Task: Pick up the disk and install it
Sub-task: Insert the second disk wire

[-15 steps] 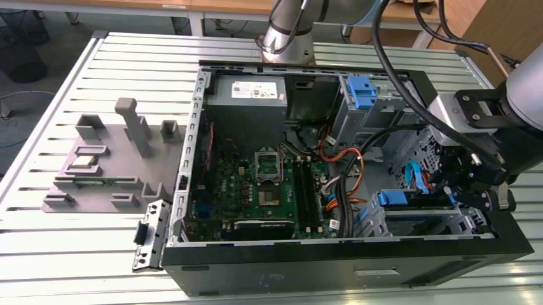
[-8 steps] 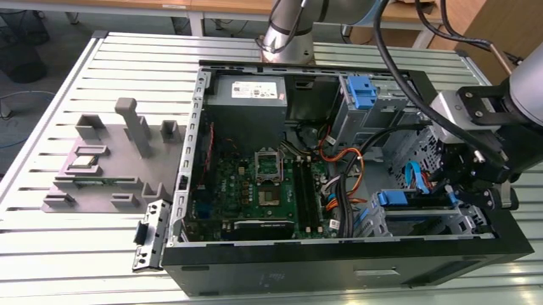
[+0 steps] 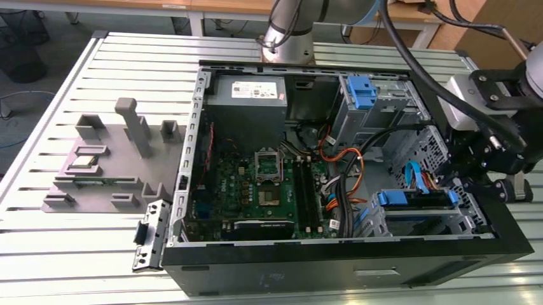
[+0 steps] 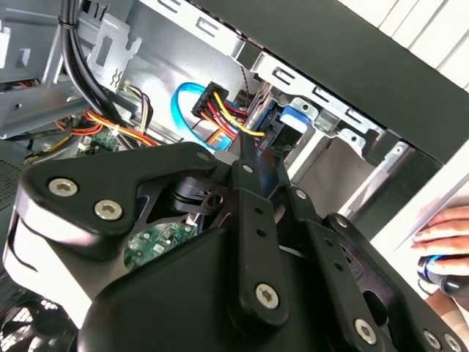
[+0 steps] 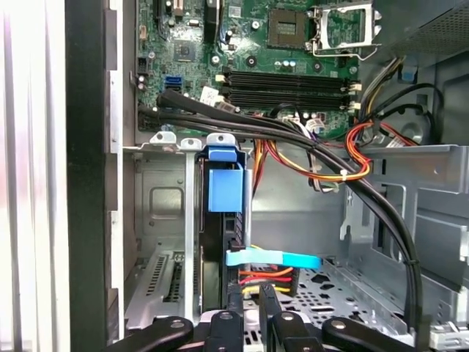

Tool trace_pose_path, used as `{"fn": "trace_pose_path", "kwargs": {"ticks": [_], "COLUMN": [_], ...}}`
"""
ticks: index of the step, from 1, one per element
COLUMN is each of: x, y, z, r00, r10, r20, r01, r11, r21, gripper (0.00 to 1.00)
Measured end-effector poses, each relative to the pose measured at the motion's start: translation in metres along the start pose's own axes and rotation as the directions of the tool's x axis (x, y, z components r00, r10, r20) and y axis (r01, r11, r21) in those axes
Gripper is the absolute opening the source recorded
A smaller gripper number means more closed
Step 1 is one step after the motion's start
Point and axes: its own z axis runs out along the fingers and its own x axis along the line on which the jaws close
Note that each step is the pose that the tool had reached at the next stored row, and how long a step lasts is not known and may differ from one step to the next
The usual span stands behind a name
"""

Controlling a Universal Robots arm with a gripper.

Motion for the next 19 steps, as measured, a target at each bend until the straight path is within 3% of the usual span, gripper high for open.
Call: {"fn": "trace_pose_path", "kwargs": {"ticks": [3, 5, 7, 10, 11, 12, 13, 16, 19], "x": [-0.0006, -0.0006, -0.0006, -0.0006, -0.0006, -0.0006, -0.0006, -0.0006, -0.0005], "y": [-0.0003, -0.0003, -0.0004, -0.0003, -0.0005, -0.0005, -0.0004, -0.0004, -0.0004], "z": [-0.0043, -0.0044, -0.0045, -0.0044, -0.0042, -0.0039, -0.0039, -0.0040, -0.0038], "r00": [1.0000, 1.0000, 0.9997, 0.9996, 0.9996, 0.9996, 0.9996, 0.9996, 0.9994], "r10": [0.000, -0.001, -0.002, -0.001, 0.001, 0.003, 0.003, 0.003, 0.003], "r20": [-0.0021, -0.0094, -0.0230, -0.0265, -0.0267, -0.0266, -0.0267, -0.0272, -0.0348], "r01": [0.000, 0.001, 0.002, 0.001, -0.002, -0.004, -0.004, -0.004, -0.004], "r11": [1.0000, 1.0000, 1.0000, 1.0000, 0.9996, 0.9992, 0.9990, 0.9990, 0.9990], "r21": [0.0000, -0.0001, -0.0001, -0.0007, -0.0270, -0.0391, -0.0436, -0.0440, -0.0442], "gripper": [0.24, 0.24, 0.24, 0.24, 0.24, 0.24, 0.24, 0.24, 0.24]}}
